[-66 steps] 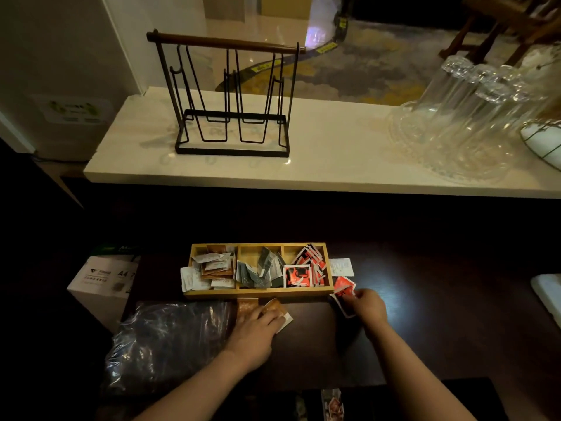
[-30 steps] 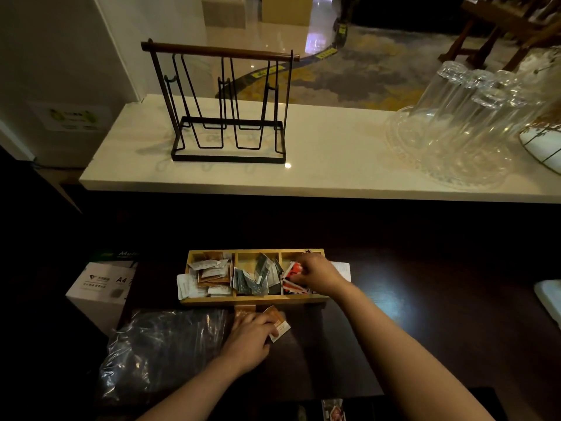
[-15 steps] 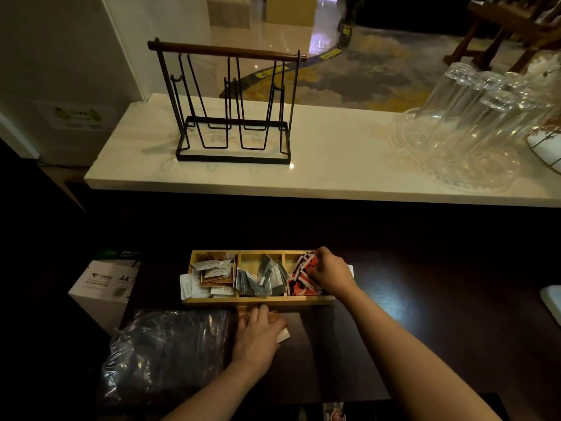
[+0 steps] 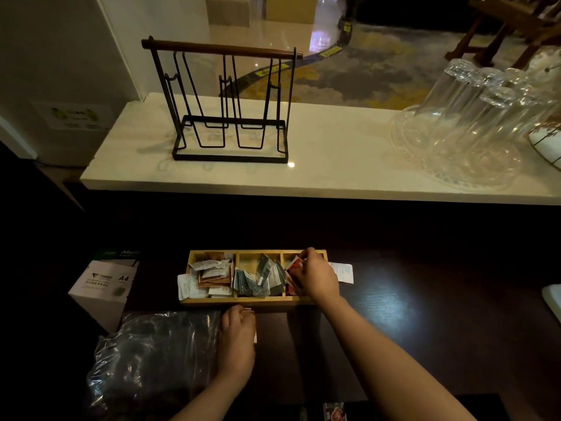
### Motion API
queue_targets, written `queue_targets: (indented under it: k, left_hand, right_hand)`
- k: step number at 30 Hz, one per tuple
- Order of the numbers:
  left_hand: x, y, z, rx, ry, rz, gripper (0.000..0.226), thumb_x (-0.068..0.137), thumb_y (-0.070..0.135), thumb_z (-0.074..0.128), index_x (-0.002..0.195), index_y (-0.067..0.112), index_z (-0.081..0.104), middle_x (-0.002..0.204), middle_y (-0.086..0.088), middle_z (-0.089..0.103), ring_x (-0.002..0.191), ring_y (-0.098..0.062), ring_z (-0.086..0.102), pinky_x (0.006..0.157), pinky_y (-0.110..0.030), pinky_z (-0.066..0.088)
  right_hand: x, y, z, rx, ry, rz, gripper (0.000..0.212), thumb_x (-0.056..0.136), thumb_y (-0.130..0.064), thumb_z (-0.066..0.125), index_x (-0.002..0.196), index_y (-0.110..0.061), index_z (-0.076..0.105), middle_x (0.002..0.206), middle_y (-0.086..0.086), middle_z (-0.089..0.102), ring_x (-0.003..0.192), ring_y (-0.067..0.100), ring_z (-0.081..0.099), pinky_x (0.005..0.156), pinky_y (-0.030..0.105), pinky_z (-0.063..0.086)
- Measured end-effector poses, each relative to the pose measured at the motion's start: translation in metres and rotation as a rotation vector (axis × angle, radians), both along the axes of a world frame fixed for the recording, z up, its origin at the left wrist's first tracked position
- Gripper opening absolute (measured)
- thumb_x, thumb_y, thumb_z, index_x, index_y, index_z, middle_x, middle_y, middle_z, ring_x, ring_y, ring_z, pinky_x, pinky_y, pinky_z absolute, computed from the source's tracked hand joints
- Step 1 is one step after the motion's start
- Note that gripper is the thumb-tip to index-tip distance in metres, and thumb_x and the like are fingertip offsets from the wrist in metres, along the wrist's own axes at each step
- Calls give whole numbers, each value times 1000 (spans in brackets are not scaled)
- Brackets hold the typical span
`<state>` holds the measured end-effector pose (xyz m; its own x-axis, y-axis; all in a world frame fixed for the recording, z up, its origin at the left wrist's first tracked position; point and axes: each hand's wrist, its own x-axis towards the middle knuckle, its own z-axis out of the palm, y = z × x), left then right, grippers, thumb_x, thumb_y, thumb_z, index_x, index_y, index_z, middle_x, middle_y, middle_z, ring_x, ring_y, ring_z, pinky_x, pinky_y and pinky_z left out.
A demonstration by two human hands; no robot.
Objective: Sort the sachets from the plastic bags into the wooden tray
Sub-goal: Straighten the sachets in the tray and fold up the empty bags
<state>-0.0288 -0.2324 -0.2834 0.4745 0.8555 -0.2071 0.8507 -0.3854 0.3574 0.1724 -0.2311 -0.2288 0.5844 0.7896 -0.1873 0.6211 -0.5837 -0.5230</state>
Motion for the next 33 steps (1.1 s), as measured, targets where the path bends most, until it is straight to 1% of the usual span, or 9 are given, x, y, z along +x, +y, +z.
queue_targets:
  k: [4, 6, 10, 15, 23, 26, 29, 31, 33]
  left_hand:
    - [8, -3, 7, -42, -7, 132, 50, 77, -5, 58, 119, 20, 48, 140, -7, 30, 130, -25, 32, 102, -31, 42]
    - [13, -2, 9, -64, -1, 208, 54, 77, -1, 62, 122, 22, 44, 138, -9, 34, 129, -26, 35, 99, -34, 45]
    - [18, -1, 9, -83, 58, 302, 52, 81, 10, 64, 125, 20, 38, 131, -13, 45, 124, -30, 42, 96, -38, 44]
    - [23, 1, 11, -152, 86, 324, 53, 82, 13, 64, 125, 18, 33, 132, -15, 47, 125, -32, 42, 96, -39, 44]
    - [22, -3, 23, -268, -120, 79, 48, 82, -6, 55, 113, 22, 33, 125, -6, 37, 103, -24, 58, 77, -31, 54]
    - [17, 11, 48, -209, -256, 37, 41, 84, -1, 55, 108, 26, 36, 128, 1, 32, 108, -19, 56, 78, -31, 58]
    - [4, 61, 84, -12, -396, 78, 32, 86, 7, 58, 111, 18, 41, 126, -1, 32, 103, -19, 55, 70, -27, 57]
    - [-6, 101, 103, 30, -431, 112, 29, 88, 16, 60, 110, 15, 41, 120, -1, 29, 94, -17, 53, 61, -21, 50]
    - [-14, 132, 105, -23, -406, 134, 30, 88, 19, 60, 110, 11, 40, 116, -3, 28, 92, -19, 50, 63, -19, 43]
  right_hand:
    - [1, -5, 0, 28, -1, 11, 31, 90, -40, 57, 110, -16, 53, 104, 2, 65, 83, 17, 62, 63, 31, 46]
    - [3, -6, 1, 46, -20, 18, 29, 93, -40, 53, 109, -15, 54, 104, 3, 64, 84, 18, 60, 62, 30, 43]
    - [5, -7, -2, 77, 19, 32, 27, 93, -40, 53, 106, -17, 55, 102, 3, 64, 85, 19, 63, 68, 36, 53]
    - [9, -11, -2, 119, 26, -12, 25, 92, -39, 53, 105, -18, 55, 101, -1, 63, 85, 18, 63, 71, 43, 56]
    - [19, -18, -4, 191, 59, -55, 21, 93, -31, 54, 108, -16, 56, 100, -4, 57, 85, 12, 60, 71, 32, 55]
    - [26, -26, -6, 216, 49, -76, 19, 93, -29, 54, 107, -16, 57, 101, -5, 57, 84, 11, 59, 68, 29, 54]
    - [37, -37, -9, 207, 22, -123, 19, 93, -24, 54, 108, -13, 58, 103, -2, 58, 84, 12, 58, 65, 26, 46]
    - [43, -44, -13, 195, 11, -155, 20, 93, -22, 54, 109, -11, 59, 105, 3, 61, 83, 12, 56, 66, 27, 42]
    - [47, -49, -18, 182, 9, -183, 21, 93, -21, 54, 110, -10, 59, 107, 6, 63, 84, 12, 55, 68, 28, 44]
